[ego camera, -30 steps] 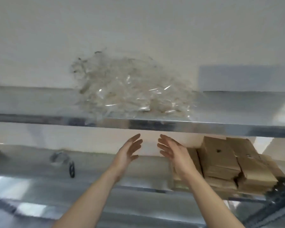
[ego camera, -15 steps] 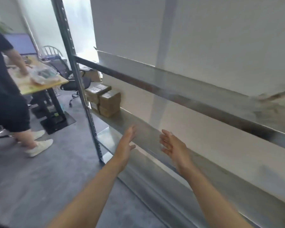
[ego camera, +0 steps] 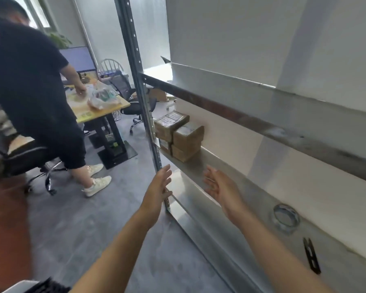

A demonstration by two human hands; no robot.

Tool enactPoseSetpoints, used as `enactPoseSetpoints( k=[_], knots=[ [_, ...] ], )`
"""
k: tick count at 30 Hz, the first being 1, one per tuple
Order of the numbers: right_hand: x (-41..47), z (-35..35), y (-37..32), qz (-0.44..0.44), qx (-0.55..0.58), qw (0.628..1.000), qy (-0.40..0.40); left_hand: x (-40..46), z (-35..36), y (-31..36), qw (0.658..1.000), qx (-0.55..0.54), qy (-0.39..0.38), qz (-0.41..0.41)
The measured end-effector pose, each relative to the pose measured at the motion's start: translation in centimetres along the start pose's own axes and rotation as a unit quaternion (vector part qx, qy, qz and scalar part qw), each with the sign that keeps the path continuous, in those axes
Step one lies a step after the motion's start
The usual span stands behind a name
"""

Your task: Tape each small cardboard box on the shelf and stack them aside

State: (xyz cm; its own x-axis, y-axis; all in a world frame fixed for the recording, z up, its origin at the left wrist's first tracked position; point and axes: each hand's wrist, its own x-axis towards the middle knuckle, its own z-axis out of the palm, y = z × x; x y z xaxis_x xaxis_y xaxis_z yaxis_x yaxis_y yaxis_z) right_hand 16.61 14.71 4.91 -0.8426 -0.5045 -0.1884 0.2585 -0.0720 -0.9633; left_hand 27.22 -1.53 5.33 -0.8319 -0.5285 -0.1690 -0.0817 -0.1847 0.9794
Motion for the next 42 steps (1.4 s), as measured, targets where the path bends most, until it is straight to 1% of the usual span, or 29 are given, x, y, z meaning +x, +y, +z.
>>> enactPoseSetpoints(
  k=[4,8,15,18,20,22,24,27,31,33,36,39,42],
  knots=[
    [7.3,0.3,-0.4,0.013,0.019,1.0,0.009,6.6,-0.5,0.1,1.0,0.019,0.018,-0.015],
    [12.4,0.4,-1.2,0.026,0.014,0.999,0.024,12.0,-0.4,0.7,0.999,0.018,0.021,-0.035],
    [19.9,1.8,-2.1,0.046,-0.058,0.996,0.05,21.1,-1.7,0.1,0.999,0.018,-0.011,-0.039],
    [22.5,2.7,-2.0,0.041,-0.099,0.991,0.085,24.3,-1.9,-0.7,0.998,0.027,-0.033,-0.055],
    [24.4,3.5,-1.9,0.046,-0.129,0.984,0.113,26.1,-1.9,-0.8,0.994,0.062,-0.067,-0.054],
    [26.3,4.5,-2.0,0.04,-0.154,0.977,0.138,27.2,-1.6,-0.6,0.993,0.067,-0.084,-0.039],
    [28.1,5.3,-2.5,0.034,-0.164,0.973,0.157,28.0,-1.1,-0.3,0.994,0.06,-0.086,-0.037],
    [30.4,6.4,-3.2,0.037,-0.168,0.969,0.175,29.0,-0.5,-0.5,0.991,0.069,-0.086,-0.072],
    [32.6,6.6,-3.2,0.03,-0.186,0.965,0.183,30.2,-0.4,-1.2,0.986,0.104,-0.102,-0.082],
    [33.3,6.9,-3.0,0.036,-0.192,0.964,0.183,30.7,-0.4,-1.5,0.986,0.098,-0.104,-0.081],
    [34.3,7.0,-2.4,0.02,-0.228,0.954,0.192,31.5,-0.4,-2.3,0.989,0.061,-0.106,-0.078],
    [35.0,7.1,-1.9,0.044,-0.176,0.964,0.194,31.9,-0.1,-2.5,0.989,0.045,-0.1,-0.096],
    [34.9,6.9,-1.9,0.052,-0.144,0.969,0.197,32.0,0.0,-2.5,0.993,0.042,-0.079,-0.075]
  ],
)
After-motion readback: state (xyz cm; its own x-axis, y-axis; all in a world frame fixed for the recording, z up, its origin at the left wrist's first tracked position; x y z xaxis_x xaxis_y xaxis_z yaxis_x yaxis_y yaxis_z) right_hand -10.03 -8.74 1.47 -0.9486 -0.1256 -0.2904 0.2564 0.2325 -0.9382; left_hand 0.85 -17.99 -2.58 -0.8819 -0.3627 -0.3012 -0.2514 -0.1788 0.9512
